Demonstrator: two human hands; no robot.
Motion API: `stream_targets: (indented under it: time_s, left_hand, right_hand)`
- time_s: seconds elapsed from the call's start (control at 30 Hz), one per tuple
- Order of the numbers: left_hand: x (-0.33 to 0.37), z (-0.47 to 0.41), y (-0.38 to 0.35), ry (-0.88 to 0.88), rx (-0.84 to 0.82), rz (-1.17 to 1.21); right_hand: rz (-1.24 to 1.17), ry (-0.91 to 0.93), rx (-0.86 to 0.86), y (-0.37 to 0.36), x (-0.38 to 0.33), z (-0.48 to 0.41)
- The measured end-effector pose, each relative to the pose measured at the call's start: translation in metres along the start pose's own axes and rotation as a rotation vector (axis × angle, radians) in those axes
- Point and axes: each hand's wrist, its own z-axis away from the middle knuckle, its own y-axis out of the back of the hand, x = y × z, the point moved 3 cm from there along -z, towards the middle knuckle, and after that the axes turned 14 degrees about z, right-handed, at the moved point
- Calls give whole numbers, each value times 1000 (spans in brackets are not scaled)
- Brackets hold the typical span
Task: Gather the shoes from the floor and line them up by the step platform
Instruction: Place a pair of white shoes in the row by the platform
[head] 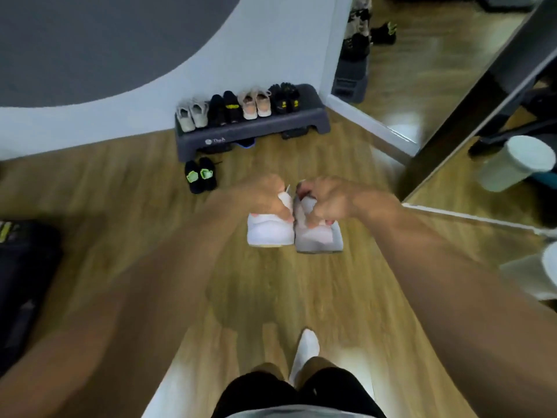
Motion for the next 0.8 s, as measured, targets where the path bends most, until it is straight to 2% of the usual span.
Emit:
stream_targets:
  time_s: [0.2,0.4,0.5,0.6,0.73,0.8]
  left_hand:
    - [-50,-62,54,75,130,72]
    - [-120,-150,104,70,270,38]
    - [-150,-199,130,56,224,-22]
    - [-181,-246,155,81,206,44]
    - [-212,-310,183,85,174,113]
    - [-229,-345,194,85,187,132]
  right_hand:
    - [233,59,-28,49,-14,-110]
    - [279,60,-31,81,-21,-235]
    - [208,52,-44,98,-20,-296]
    - [248,53,-82,115,-25,-359]
    - [275,16,-214,138,-23,-440]
    - [284,45,-206,144,-16,-481]
